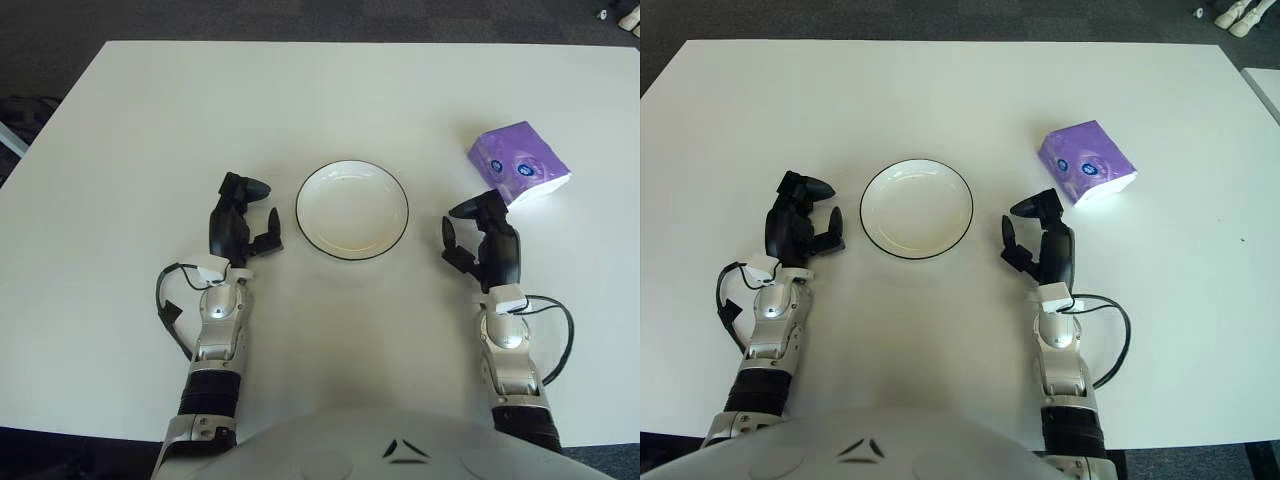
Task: Put the tissue paper into the plate.
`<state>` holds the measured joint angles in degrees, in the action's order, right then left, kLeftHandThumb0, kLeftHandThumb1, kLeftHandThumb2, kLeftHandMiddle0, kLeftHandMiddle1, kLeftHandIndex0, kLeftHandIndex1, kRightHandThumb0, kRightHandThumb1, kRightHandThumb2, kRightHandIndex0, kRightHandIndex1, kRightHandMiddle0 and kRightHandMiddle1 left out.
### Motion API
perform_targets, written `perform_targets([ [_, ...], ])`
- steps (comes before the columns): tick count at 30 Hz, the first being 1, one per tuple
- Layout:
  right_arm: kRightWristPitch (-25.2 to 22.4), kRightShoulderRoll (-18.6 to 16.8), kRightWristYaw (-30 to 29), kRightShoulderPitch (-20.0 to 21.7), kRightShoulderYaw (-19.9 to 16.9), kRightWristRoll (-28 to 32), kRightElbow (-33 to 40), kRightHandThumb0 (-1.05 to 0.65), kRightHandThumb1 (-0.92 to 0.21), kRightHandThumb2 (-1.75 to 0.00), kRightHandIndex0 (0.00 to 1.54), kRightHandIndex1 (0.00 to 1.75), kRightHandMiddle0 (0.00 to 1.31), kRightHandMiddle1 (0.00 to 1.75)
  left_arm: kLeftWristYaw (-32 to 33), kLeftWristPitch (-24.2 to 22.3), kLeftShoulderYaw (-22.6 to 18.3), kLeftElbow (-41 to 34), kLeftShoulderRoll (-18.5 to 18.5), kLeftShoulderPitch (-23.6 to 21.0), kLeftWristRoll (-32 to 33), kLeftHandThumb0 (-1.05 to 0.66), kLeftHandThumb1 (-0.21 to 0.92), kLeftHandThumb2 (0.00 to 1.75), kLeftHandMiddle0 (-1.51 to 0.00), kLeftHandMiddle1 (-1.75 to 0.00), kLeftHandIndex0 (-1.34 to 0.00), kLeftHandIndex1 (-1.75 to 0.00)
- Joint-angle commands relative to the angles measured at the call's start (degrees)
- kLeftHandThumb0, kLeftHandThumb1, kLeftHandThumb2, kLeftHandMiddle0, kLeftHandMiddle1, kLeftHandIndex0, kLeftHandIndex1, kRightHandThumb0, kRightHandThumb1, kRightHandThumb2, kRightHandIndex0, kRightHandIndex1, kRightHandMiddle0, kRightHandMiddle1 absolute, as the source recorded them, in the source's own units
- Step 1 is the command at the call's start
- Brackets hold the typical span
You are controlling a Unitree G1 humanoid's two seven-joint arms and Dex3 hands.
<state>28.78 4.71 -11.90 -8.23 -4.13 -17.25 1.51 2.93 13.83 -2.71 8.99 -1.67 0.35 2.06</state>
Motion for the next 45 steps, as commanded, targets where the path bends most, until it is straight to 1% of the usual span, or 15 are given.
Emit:
perform_targets([
  [1, -0.57, 1.92, -0.6, -0.91, -0.21, -3.78, 1.16, -0.5, -0.9, -0.68, 0.15, 1.09, 0.1, 1.53, -0.37, -1.18, -0.05, 5.35, -0.39, 3.24, 0.06, -0.01, 0.27, 1.39, -0.65, -1.75, -0.4, -1.75],
  [2, -0.14, 3.16, -0.93, -0.67, -0.53, -5.1, 0.68, -0.56, -0.89, -0.73, 0.12, 1.07, 0.06, 1.44, -0.31, -1.08, -0.08, 5.39, -0.42, 3.22, 0.0, -0.01, 0.27, 1.4, -0.66, -1.75, -0.4, -1.75],
  [4, 0.65, 5.21, -1.33, 0.06, -1.07, -6.76, -0.34, -0.67, -0.88, -0.76, 0.05, 0.99, 0.03, 1.28, -0.23, -0.92, -0.13, 5.55, -0.44, 3.07, -0.09, -0.01, 0.28, 1.38, -0.65, -1.74, -0.4, -1.75],
  [7, 1.59, 7.91, -0.95, 1.2, -1.85, -7.15, -1.61, -0.76, -0.9, -0.69, 0.01, 0.82, 0.01, 1.09, -0.22, -0.85, -0.19, 5.7, -0.42, 2.93, -0.14, -0.01, 0.29, 1.37, -0.64, -1.73, -0.39, -1.75],
  [8, 1.75, 8.37, -0.86, 1.42, -1.95, -7.03, -1.88, -0.78, -0.91, -0.68, 0.01, 0.8, 0.01, 1.05, -0.2, -0.87, -0.2, 5.74, -0.43, 2.88, -0.16, -0.01, 0.29, 1.37, -0.64, -1.73, -0.39, -1.75],
  [12, 3.09, 13.39, 0.71, 3.56, -4.11, -5.18, -4.06, -0.88, -0.92, -0.6, 0.0, 0.59, 0.0, 0.83, -0.02, -1.19, -0.26, 5.66, -0.42, 2.84, -0.32, -0.01, 0.29, 1.36, -0.64, -1.72, -0.39, -1.75],
  [13, 3.17, 14.2, 1.01, 3.79, -4.46, -5.06, -4.03, -0.89, -0.92, -0.59, 0.0, 0.55, 0.0, 0.76, -0.08, -1.24, -0.28, 5.67, -0.39, 2.84, -0.29, -0.01, 0.29, 1.36, -0.64, -1.72, -0.39, -1.75],
  [15, 3.67, 15.82, 1.09, 4.3, -5.03, -5.74, -3.9, -0.96, -0.92, -0.58, 0.0, 0.38, 0.0, 0.54, -0.01, -1.46, -0.34, 5.61, -0.41, 2.84, -0.28, -0.01, 0.3, 1.35, -0.64, -1.72, -0.38, -1.75],
  [19, 4.13, 18.56, 1.32, 5.47, -5.71, -6.75, -2.62, -1.02, -0.92, -0.57, 0.0, 0.14, 0.0, 0.23, 0.21, -1.77, -0.36, 5.32, -0.59, 2.91, -0.35, -0.01, 0.31, 1.34, -0.63, -1.73, -0.37, -1.75],
  [22, 2.48, 20.32, 2.89, 5.96, -6.25, -6.91, 0.67, -1.04, -0.92, -0.55, 0.0, 0.05, 0.0, 0.08, 0.04, -1.31, -0.38, 5.47, -0.68, 2.9, -0.24, -0.01, 0.3, 1.35, -0.63, -1.74, -0.38, -1.75],
  [29, -1.43, 24.01, 5.35, 6.09, -8.4, -8.79, 5.25, -1.05, -0.89, -0.39, 0.0, 0.0, 0.0, 0.01, 0.34, -1.22, -0.52, 5.87, -1.02, 2.66, -0.19, -0.01, 0.28, 1.37, -0.64, -1.75, -0.4, -1.75],
  [33, -4.25, 26.32, 5.19, 6.98, -10.17, -13.1, 6.59, -1.05, -0.85, -0.35, 0.0, 0.0, 0.0, 0.0, 0.17, -1.12, -0.72, 6.38, -1.11, 2.41, 0.03, -0.01, 0.31, 1.35, -0.62, -1.74, -0.39, -1.75],
  [37, -6.28, 26.82, 5.2, 7.33, -10.92, -13.32, 6.38, -1.05, -0.82, -0.32, 0.0, 0.0, 0.0, 0.0, 0.73, -1.33, -0.94, 6.48, -1.56, 2.3, -0.12, -0.01, 0.32, 1.33, -0.61, -1.74, -0.38, -1.75],
  [41, -7.6, 28.69, 4.81, 8.7, -12.13, -13.81, 4.64, -1.05, -0.81, -0.31, 0.0, 0.0, 0.0, 0.0, 1.1, -0.84, -0.98, 6.59, -1.84, 2.31, -0.41, -0.01, 0.32, 1.33, -0.6, -1.74, -0.38, -1.75],
  [45, -10.23, 30.14, 6.11, 10.67, -12.36, -13.5, 4.62, -1.05, -0.8, -0.3, 0.0, 0.0, 0.0, 0.0, 0.97, -0.5, -0.97, 6.9, -1.85, 2.24, -0.22, -0.01, 0.32, 1.34, -0.61, -1.74, -0.38, -1.75],
])
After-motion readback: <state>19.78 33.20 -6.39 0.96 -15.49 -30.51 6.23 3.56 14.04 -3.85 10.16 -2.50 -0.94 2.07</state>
